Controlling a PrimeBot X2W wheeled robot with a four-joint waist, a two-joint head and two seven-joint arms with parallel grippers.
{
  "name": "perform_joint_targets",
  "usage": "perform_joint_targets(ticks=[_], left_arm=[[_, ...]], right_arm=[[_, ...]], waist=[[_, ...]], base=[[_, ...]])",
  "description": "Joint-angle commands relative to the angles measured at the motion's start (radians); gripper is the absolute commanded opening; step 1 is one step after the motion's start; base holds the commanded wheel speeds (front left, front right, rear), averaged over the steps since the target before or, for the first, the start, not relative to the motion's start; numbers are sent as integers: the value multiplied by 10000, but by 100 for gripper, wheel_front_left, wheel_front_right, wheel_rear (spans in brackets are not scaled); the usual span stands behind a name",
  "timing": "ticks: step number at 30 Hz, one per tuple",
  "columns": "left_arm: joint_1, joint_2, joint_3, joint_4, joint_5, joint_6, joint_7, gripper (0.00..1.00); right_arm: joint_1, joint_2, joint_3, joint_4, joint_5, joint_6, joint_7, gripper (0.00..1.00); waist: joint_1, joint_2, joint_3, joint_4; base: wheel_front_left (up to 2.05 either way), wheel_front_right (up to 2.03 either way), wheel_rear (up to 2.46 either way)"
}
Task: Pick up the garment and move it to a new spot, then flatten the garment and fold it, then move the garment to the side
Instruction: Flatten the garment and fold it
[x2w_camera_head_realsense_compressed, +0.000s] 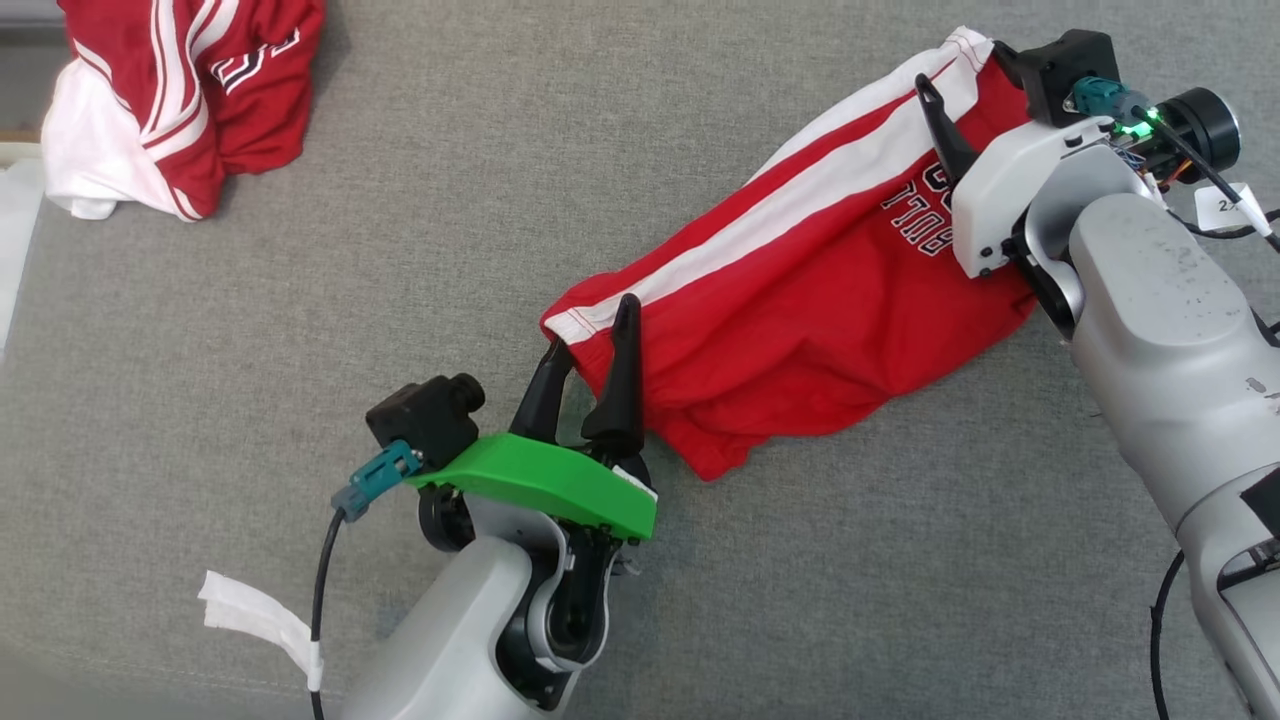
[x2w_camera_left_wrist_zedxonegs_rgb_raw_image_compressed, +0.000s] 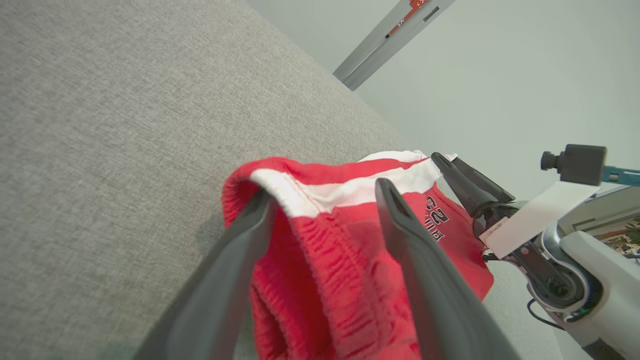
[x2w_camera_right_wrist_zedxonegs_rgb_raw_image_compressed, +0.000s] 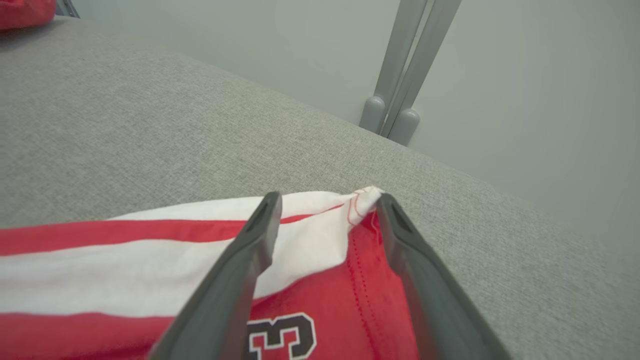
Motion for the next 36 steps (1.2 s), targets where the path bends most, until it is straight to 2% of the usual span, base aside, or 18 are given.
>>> perform_joint_targets(ticks=[1,4,10,14,21,28,36], left_arm=[[112,32,32,64,287,48,-1,100],[360,127,100,196,596,-7,-1,100],[884,967,-98,-54,825,1,336,100],[1321,1624,-124,-589,925,209,572,100],[1696,2430,537,-1470,1535,725,214,100],[1660,2500,1387,-1701,1982,974,19,100],[1714,2086,2201,-1513,2415,675,-8,100]], right_arm=[[-129,-80,96,160,96,-14,-145,100],[-137,-151,300,456,263,-14,-366,100],[139,-379,669,797,613,-14,-637,100],[314,-545,895,930,937,-14,-720,100],[598,-1041,1326,1200,1549,-14,-325,100],[759,-1462,1814,1244,2166,-14,428,100],[1015,-1649,2380,1108,3033,-14,1756,100]], waist=[[0,0,-162,41],[0,0,-387,27],[0,0,-909,-24],[0,0,-1213,-57],[0,0,-1445,41],[0,0,-1055,264],[0,0,-720,412]], base=[[0,0,0],[0,0,0],[0,0,0],[0,0,0],[0,0,0],[0,0,0],[0,0,0]])
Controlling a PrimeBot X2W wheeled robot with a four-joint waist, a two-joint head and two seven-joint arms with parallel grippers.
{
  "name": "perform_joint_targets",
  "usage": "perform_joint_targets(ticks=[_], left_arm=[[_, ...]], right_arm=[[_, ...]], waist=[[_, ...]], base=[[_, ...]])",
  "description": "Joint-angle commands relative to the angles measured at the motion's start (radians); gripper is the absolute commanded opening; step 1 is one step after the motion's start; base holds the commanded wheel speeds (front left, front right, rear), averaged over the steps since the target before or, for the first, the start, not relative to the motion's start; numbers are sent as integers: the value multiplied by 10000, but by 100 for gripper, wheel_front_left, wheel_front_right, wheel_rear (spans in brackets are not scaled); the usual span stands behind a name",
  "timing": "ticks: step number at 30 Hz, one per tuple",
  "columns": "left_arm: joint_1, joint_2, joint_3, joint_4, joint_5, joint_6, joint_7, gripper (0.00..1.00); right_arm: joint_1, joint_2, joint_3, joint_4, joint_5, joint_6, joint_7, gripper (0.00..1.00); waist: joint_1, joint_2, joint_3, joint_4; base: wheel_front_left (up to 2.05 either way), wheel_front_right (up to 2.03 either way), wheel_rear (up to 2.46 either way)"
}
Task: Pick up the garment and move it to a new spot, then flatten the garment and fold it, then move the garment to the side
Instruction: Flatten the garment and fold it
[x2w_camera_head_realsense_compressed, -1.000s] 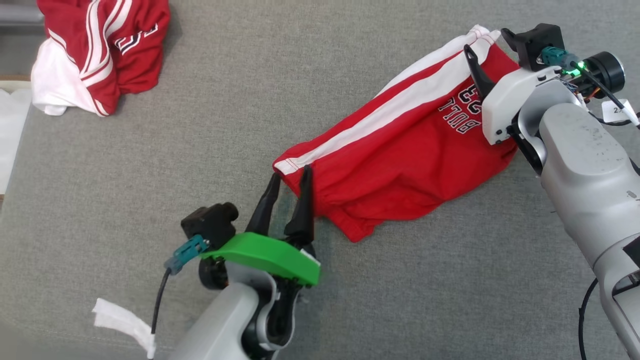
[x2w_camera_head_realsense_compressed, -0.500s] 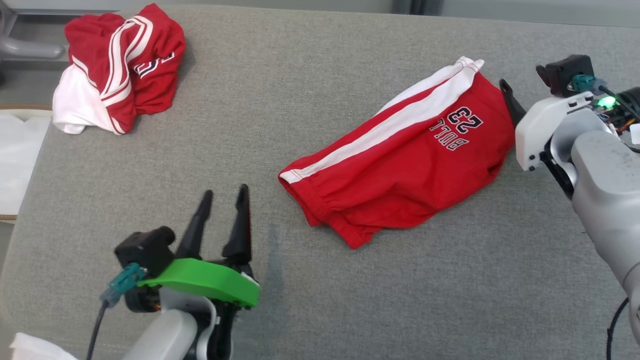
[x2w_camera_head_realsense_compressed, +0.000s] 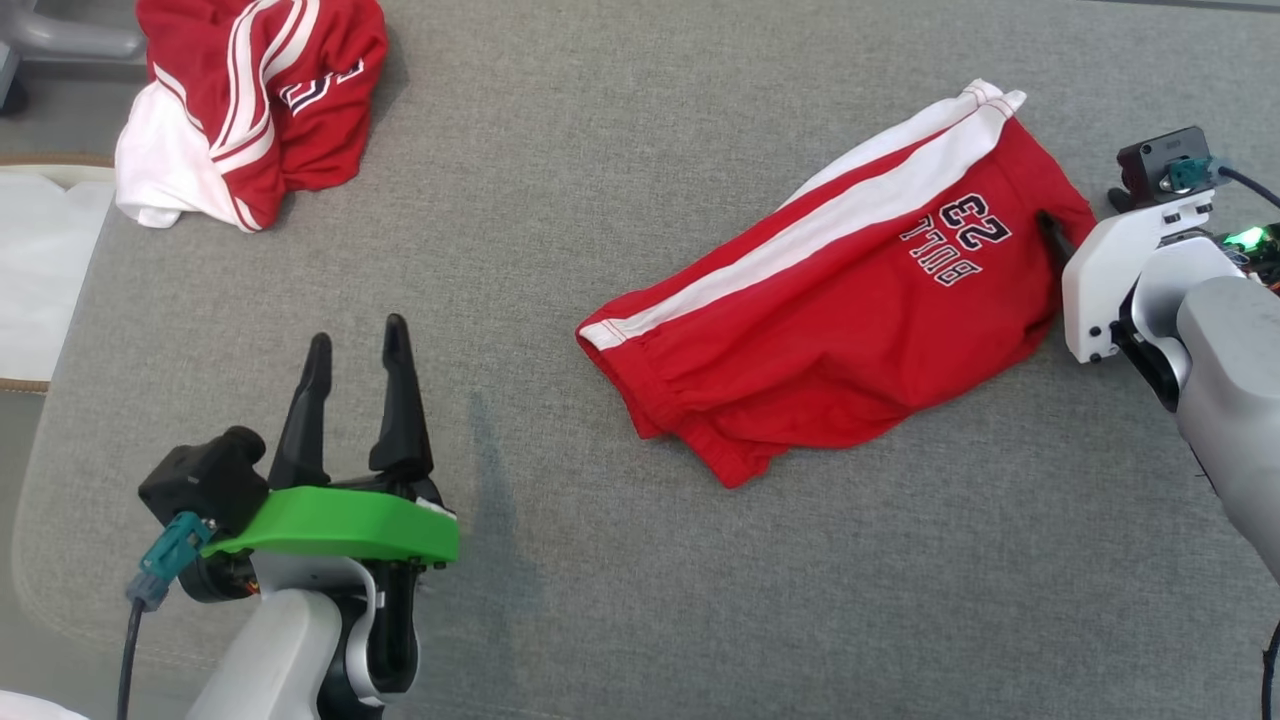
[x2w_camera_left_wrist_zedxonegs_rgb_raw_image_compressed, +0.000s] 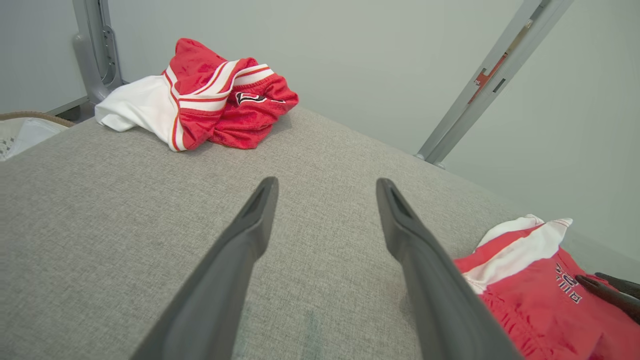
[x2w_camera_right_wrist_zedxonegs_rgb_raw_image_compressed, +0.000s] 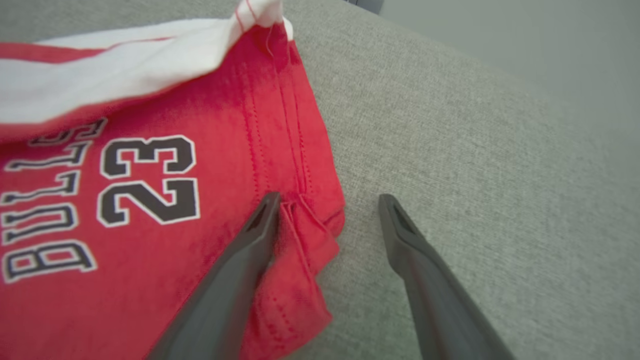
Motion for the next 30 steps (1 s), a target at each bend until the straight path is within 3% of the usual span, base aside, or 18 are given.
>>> perform_joint_targets(ticks=[1,2,4,5,10,18,25,30], left_arm=[[132,-65,138,53,118,-78,-28,100],[166,-123,241,96,210,-118,-29,100],[196,-197,404,186,337,-196,-31,100],[208,-244,500,237,381,-256,-30,100],[98,-424,753,465,734,-545,-31,100],[74,-738,1271,971,1645,-940,-22,100],[418,-1098,1438,1310,2173,-1340,-20,100],[726,-1304,1488,1481,2357,-1593,-22,100]], right_arm=[[340,-40,177,-30,151,-14,285,90],[387,-70,283,-129,283,-8,425,46],[453,-140,470,-336,485,-7,582,6],[471,-176,564,-448,588,-7,647,0],[433,-217,624,-784,1132,-14,468,0],[791,-89,436,-1088,1740,-14,-788,0],[1753,-308,-388,-834,2104,-14,-2147,0],[2650,-96,-1292,-671,2198,-14,-2515,0]], waist=[[0,0,47,37],[0,0,42,27],[0,0,15,-9],[0,0,-10,-41],[0,0,-144,-271],[0,0,-705,-1084],[0,0,-1343,-1983],[0,0,-1615,-2541]], base=[[0,0,0],[0,0,0],[0,0,0],[0,0,0],[0,0,0],[0,0,0],[0,0,0],[0,0,0]])
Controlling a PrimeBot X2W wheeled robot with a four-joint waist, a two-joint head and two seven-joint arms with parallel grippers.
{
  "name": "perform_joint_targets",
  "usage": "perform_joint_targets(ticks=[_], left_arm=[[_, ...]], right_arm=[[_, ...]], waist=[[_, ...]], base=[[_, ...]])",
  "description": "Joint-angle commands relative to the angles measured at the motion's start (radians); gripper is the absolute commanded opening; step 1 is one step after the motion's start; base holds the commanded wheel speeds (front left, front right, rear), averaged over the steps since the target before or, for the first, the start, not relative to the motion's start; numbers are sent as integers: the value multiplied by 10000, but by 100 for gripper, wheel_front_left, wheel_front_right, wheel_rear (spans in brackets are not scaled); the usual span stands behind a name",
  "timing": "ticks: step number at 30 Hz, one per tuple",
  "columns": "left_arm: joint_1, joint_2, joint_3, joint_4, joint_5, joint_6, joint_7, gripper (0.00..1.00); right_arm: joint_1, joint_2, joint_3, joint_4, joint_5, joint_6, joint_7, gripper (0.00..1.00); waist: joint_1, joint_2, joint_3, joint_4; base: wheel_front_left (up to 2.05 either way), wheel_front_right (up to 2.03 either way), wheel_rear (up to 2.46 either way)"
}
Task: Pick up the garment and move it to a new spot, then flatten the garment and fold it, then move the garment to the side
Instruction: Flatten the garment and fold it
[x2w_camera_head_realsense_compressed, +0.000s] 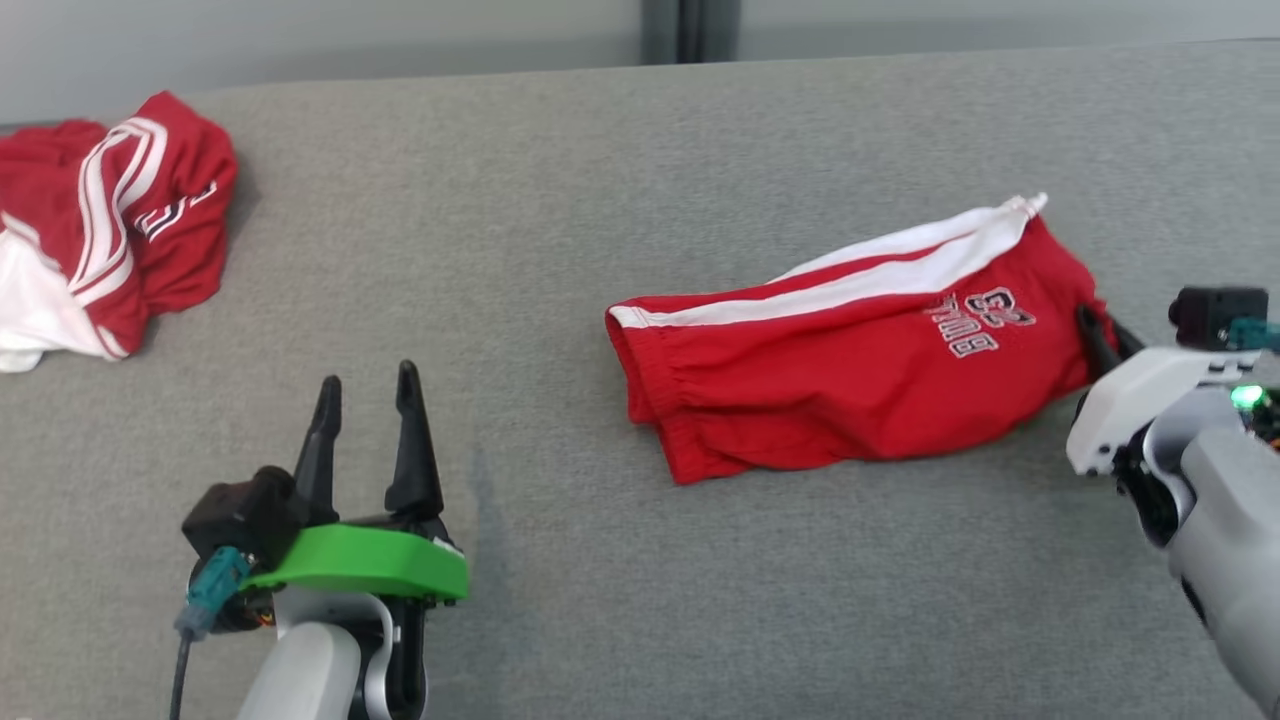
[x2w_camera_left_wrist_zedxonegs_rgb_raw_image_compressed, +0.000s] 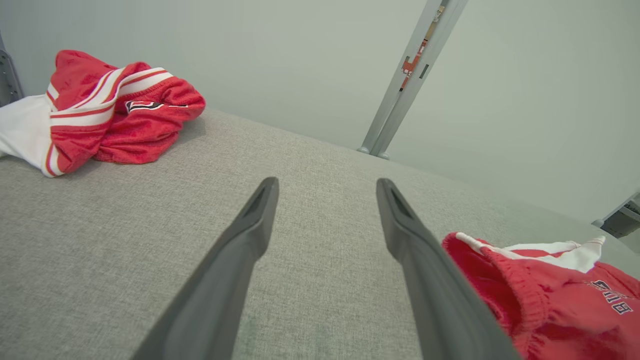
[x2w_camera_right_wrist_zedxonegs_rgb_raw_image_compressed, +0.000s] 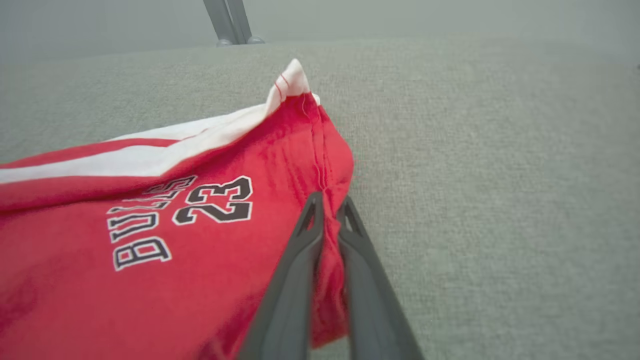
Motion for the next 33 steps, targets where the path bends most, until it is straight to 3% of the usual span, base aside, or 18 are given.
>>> perform_joint_targets(ticks=[1,11,17,26,33], left_arm=[[204,-36,13,69,126,-74,-3,100],[494,-166,-37,290,545,-230,-4,100],[512,-261,-113,441,583,-316,-4,100],[575,-423,-53,567,627,-382,-4,100],[603,-497,15,564,690,-445,-4,100]], right_arm=[[334,-56,-229,-9,-23,-14,-86,0],[1873,393,-2352,-1201,-1200,-14,-98,0],[1735,917,-2965,-1797,-2162,-14,-98,0],[1173,2373,-1915,-3283,-2896,-14,416,0],[1036,2941,-821,-4098,-2770,-14,814,0]], waist=[[0,0,-446,-612],[0,0,-601,-915],[0,0,-702,-702],[0,0,-909,-306],[0,0,-988,-61]], base=[[0,0,0],[0,0,0],[0,0,0],[0,0,0],[0,0,0]])
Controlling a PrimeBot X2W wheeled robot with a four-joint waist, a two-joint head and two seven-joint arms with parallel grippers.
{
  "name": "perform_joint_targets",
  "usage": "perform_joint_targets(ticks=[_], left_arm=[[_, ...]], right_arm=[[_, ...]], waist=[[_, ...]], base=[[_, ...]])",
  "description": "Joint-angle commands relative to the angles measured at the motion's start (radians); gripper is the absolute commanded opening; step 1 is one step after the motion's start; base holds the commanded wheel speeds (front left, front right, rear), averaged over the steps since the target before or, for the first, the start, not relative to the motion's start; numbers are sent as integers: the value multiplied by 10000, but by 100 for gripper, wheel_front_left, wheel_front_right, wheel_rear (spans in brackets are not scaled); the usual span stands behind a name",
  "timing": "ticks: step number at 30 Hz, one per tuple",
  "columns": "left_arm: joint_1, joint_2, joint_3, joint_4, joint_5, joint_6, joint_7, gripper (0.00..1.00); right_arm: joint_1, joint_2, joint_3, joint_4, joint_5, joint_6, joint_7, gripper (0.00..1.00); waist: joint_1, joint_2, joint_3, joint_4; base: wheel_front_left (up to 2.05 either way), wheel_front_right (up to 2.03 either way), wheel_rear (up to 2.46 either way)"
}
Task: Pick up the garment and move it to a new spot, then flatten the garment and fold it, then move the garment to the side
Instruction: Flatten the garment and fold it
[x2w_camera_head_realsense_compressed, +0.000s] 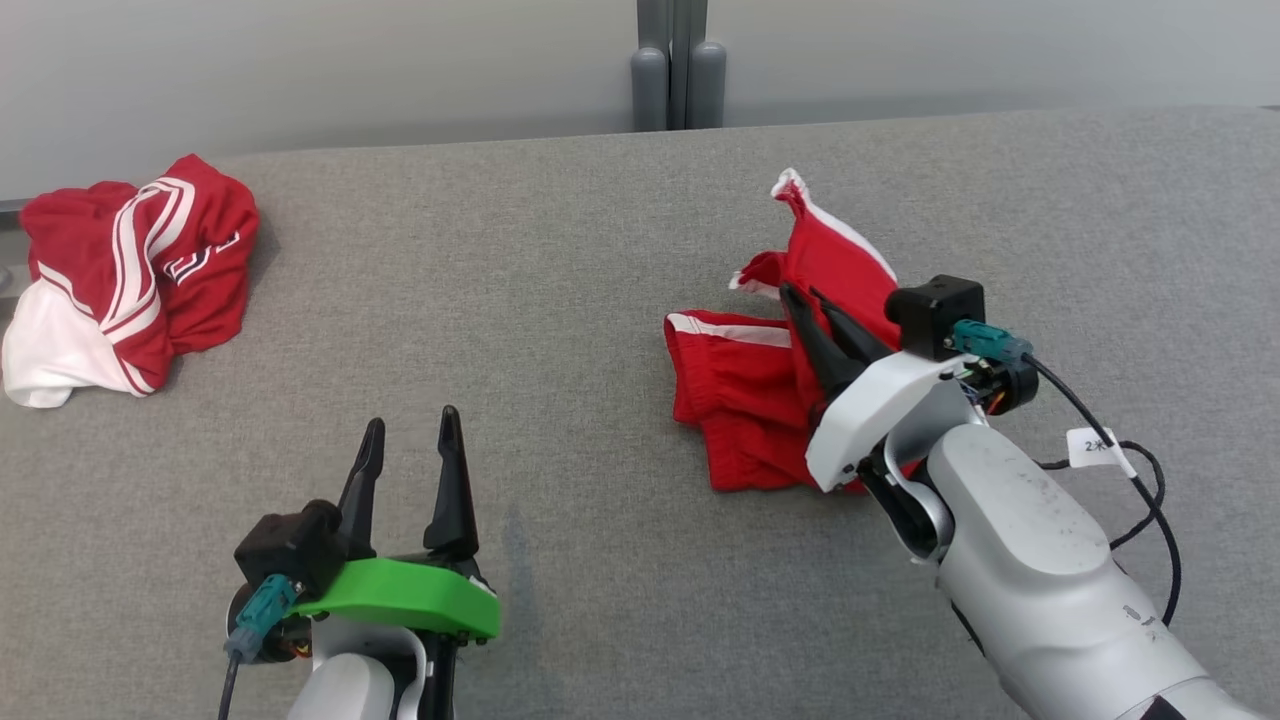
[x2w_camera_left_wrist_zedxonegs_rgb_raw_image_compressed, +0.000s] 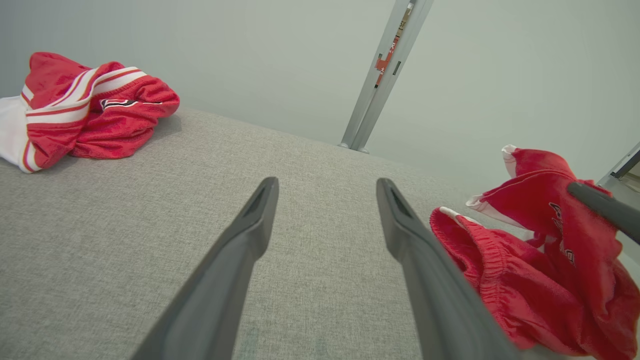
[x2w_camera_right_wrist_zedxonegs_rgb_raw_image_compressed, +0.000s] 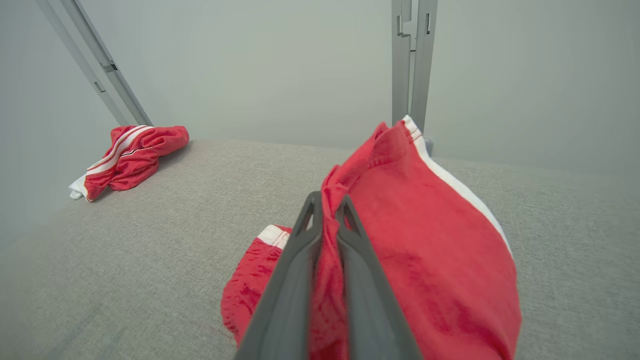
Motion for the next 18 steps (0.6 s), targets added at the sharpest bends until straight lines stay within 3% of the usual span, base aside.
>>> perform_joint_targets(ticks=[1,18], left_arm=[[167,-6,49,-8,114,-44,-4,100],[397,-100,161,75,218,-130,-4,100]], right_arm=[[-49,36,188,-99,86,-14,73,0],[725,164,2383,116,373,-15,967,0]], waist=[[0,0,-29,83],[0,0,-193,123]], base=[[0,0,0],[0,0,0]])
